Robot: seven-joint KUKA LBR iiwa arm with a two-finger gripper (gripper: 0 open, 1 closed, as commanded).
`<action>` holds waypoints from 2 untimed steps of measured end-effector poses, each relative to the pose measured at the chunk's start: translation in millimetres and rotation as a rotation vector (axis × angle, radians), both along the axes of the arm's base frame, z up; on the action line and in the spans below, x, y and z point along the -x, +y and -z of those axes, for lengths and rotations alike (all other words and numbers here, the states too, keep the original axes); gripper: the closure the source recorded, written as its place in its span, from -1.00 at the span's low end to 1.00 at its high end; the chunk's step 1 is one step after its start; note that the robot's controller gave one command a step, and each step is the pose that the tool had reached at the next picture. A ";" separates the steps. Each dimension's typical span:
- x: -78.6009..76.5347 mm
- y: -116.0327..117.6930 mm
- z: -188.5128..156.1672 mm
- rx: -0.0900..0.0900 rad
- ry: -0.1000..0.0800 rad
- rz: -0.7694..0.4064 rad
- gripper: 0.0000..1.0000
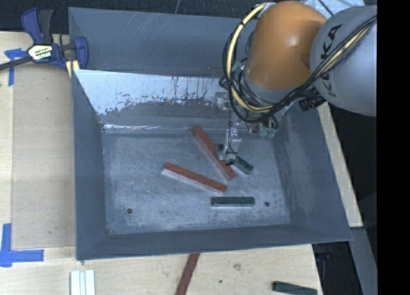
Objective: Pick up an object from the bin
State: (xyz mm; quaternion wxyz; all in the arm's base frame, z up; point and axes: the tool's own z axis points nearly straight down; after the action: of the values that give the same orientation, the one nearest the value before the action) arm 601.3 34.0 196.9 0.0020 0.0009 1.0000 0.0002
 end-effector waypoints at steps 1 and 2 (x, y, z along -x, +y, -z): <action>0.0 0.0 0.0 0.000 0.000 0.000 -1.00; 0.9 -7.9 47.8 -0.001 -0.006 0.052 -1.00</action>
Offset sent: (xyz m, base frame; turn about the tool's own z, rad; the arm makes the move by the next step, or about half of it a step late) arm -0.0067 -0.0194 -0.1151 0.1224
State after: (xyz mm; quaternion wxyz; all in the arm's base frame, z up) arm 600.3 26.0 149.1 0.0052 0.0270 0.9996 0.0006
